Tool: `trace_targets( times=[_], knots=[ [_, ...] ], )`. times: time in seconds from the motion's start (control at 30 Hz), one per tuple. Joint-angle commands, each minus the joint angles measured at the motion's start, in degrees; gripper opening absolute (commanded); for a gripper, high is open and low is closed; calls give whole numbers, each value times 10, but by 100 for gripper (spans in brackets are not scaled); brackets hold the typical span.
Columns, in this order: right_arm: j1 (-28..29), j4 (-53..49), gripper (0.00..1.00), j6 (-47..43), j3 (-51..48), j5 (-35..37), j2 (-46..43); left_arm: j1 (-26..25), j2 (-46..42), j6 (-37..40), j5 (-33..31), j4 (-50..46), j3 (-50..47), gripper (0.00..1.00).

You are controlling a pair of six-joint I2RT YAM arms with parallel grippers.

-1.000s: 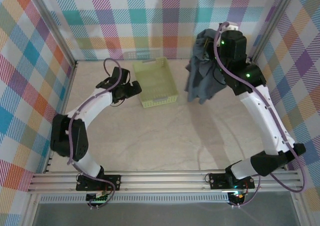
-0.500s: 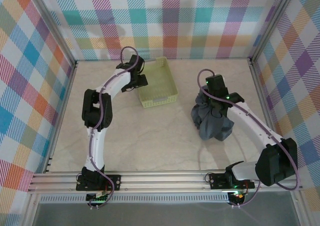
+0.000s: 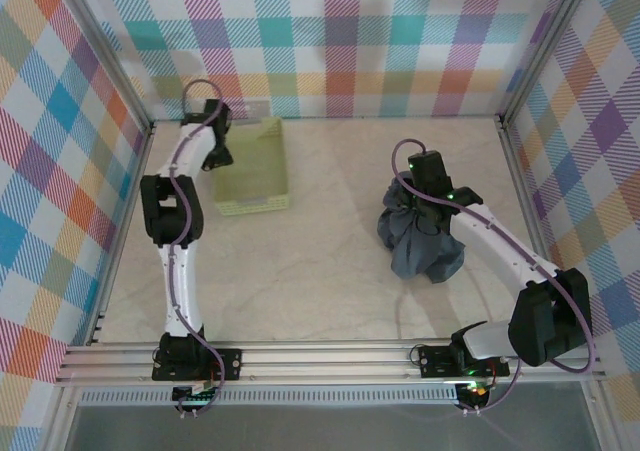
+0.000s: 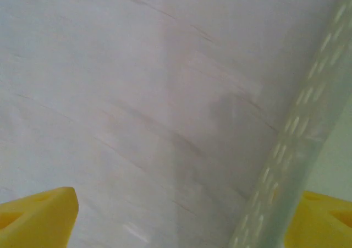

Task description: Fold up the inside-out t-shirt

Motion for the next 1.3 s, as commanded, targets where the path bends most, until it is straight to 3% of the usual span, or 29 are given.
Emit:
trace_targets(
  times=[0.0,0.13,0.4,0.57,0.67,0.9,1.17,1.27],
  knots=[
    [-1,19,0,11,-10,-7,-6,29,8,18,-75,-70,74,92],
    [-1,16,0,13,-13,-6,-14,27,-14,24,-78,-92,99,91],
    [-1,10,0,22,-7,-5,-9,-108,-106,18,61,-25,18,94],
    [-1,11,0,32,-12,-21,1,-186,-67,23,147,4,46,98],
    [-1,11,0,39,-19,-24,1,-199,-24,9,194,12,74,98],
    [-1,9,0,38,-34,-19,-14,-182,67,-2,222,9,118,98],
    [-1,13,0,39,-33,-28,-8,-110,72,22,163,3,90,99],
    [2,18,0,40,-27,-52,8,-73,67,25,169,11,74,99]
  ],
)
